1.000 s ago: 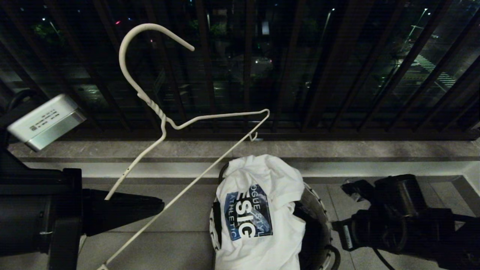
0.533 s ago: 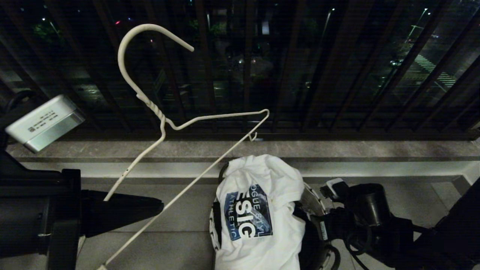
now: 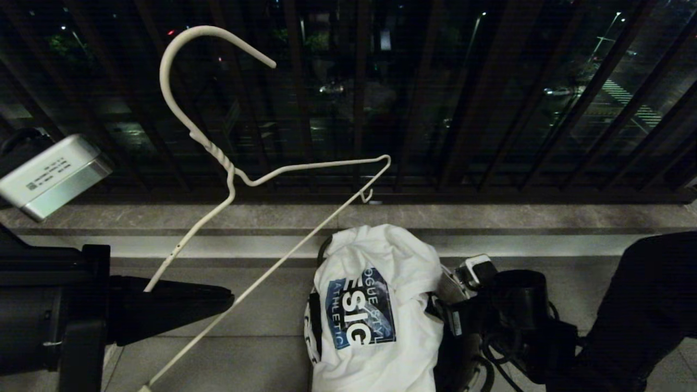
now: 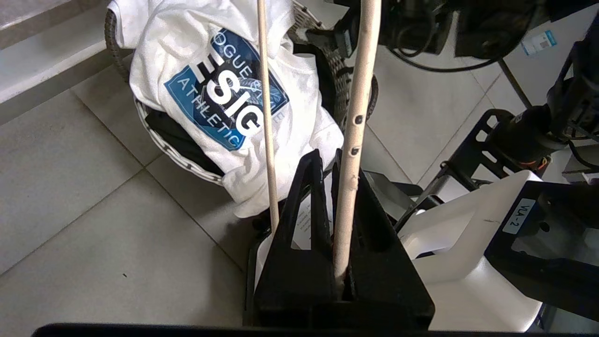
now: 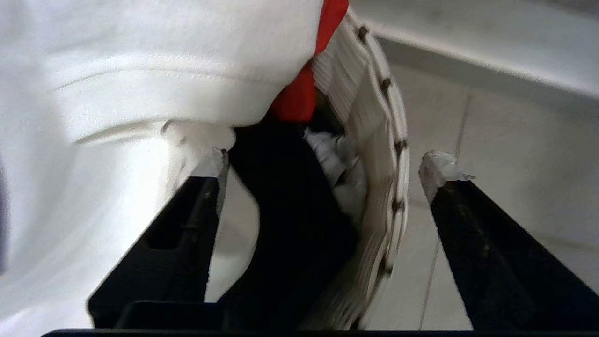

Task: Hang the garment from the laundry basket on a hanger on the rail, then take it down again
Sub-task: Pick up clothes from the basket

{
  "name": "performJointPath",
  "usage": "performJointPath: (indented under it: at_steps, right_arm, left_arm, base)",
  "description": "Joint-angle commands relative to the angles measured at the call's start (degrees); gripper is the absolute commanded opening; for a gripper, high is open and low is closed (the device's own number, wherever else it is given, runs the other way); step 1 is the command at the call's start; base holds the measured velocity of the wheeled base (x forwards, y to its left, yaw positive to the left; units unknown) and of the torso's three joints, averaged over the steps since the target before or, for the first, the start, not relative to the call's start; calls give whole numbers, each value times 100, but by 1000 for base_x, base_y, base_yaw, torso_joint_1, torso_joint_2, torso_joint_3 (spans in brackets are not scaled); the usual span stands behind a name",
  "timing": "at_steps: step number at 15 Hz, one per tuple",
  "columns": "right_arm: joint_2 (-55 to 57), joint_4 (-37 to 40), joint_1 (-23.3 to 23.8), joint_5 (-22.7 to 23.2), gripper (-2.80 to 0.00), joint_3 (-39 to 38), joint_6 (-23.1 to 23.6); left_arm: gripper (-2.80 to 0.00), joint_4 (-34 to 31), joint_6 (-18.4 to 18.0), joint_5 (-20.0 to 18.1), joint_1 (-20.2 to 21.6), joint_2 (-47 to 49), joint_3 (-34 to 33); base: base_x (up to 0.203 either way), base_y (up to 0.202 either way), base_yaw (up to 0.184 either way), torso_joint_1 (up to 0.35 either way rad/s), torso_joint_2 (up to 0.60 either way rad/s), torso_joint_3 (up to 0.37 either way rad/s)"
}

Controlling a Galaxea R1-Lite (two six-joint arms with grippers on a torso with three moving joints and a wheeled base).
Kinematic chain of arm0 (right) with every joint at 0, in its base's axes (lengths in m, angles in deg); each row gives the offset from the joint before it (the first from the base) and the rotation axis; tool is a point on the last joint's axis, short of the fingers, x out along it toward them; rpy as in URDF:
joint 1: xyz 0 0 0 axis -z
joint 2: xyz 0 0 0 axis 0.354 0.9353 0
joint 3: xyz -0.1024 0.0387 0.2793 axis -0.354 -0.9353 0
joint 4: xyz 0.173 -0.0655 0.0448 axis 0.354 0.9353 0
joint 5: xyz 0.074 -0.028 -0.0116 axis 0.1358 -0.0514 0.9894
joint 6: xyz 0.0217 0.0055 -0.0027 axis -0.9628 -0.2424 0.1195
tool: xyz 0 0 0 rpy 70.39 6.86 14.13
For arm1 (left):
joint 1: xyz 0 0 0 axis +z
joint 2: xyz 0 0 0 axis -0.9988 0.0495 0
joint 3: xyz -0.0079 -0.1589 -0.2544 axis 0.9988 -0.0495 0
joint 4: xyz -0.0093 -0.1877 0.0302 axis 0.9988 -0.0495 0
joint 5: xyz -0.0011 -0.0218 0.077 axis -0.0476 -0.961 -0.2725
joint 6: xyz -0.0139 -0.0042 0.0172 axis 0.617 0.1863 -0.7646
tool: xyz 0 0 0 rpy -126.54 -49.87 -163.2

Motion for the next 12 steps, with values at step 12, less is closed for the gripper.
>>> performJointPath:
  at_steps: [12]
  right_arm:
    - [405,-1611,-46,-578,0,216,474]
  left_arm:
    - [-280,-10,-4,-12,1,-120,9]
  base:
    - [0,0,0,0,0,0]
